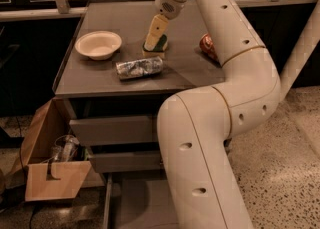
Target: Place sponge into bottom drawer
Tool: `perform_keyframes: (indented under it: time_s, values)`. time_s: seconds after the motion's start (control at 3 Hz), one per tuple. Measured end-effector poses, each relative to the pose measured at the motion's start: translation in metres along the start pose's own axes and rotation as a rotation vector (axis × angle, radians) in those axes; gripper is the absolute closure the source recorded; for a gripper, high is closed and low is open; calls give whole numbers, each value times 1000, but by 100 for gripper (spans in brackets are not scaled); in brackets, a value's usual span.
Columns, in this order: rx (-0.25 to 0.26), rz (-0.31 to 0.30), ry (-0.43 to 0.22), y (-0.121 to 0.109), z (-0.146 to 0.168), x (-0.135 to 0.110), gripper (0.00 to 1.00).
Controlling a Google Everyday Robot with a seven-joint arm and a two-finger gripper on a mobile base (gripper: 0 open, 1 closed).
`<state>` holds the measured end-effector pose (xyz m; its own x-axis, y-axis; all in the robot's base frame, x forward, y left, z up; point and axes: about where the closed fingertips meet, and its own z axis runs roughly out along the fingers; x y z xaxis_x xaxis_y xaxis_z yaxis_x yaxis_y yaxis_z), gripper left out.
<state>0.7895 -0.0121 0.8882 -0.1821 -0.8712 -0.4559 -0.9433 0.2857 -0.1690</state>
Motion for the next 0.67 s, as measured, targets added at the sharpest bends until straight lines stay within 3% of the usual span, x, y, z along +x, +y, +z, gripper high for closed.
perform_keyframes:
  time_s: [0.67]
  values:
    - [-2,15,26,-2,11,5,0]
